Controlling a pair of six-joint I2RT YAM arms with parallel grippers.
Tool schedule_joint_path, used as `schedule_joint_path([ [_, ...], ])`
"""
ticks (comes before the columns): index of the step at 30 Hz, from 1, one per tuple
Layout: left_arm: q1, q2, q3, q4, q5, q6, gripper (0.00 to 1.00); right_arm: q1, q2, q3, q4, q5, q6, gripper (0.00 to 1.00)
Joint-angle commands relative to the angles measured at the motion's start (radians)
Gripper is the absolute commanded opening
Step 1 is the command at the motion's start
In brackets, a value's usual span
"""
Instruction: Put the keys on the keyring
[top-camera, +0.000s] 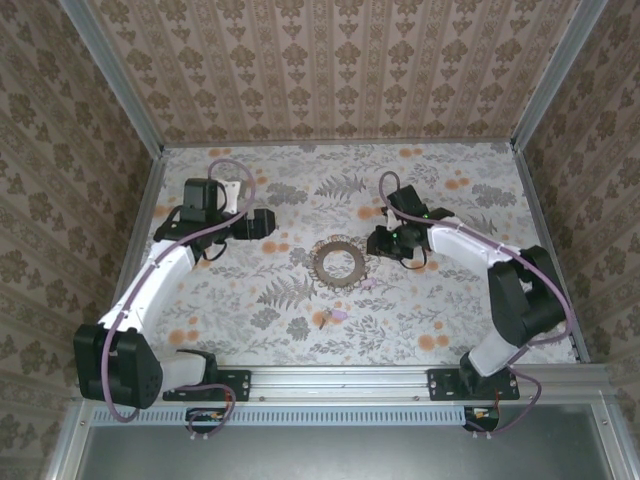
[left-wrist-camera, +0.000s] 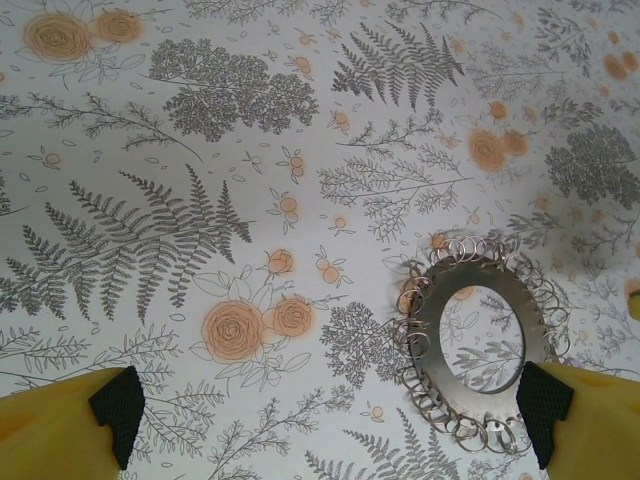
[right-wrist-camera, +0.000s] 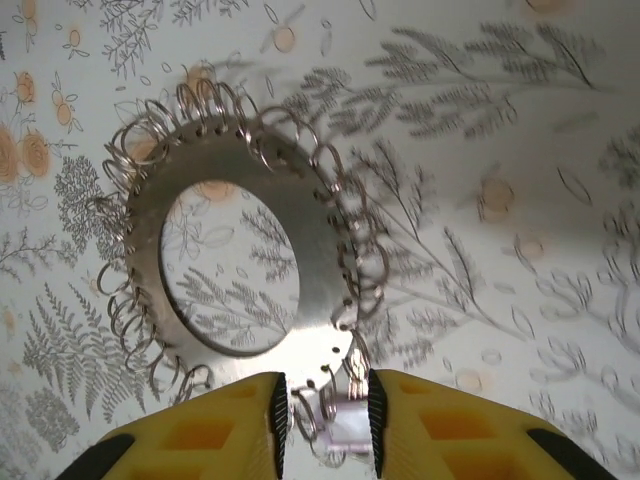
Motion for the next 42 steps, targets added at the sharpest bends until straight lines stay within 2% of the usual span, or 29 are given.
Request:
schedule_joint_path([
  [1,-0.014,-0.008,-0.007,0.013,-0.024,0.0,1.0,0.006,0.042,0.07,-0.033,-0.02,-0.056,0.33],
  [7,-0.026,-0.006,-0.005,0.003,-0.06,0.013,1.0,0.043,0.125,0.182,-0.045,0.021,0.018,0.34],
  [13,-0.026,0.01,0.006,-0.016,-0.084,0.015,1.0,0.145,0.187,0.271,-0.068,0.19,0.143,0.29],
  [22,-0.028,0.014,0.002,-0.017,-0.103,0.015,1.0,0.147,0.319,0.424,-0.205,0.291,0.236,0.2],
  [26,-0.028,0.014,0.004,-0.02,-0.109,0.015,1.0,0.142,0.352,0.451,-0.198,0.332,0.192,0.2],
  [30,-0.031,0.011,0.001,-0.022,-0.116,0.016,1.0,0.115,0.381,0.466,-0.186,0.271,0.128,0.14],
  [42,-0.035,0.009,0.004,-0.024,-0.129,0.018,1.0,0.095,0.43,0.512,-0.178,0.157,0.011,0.15],
])
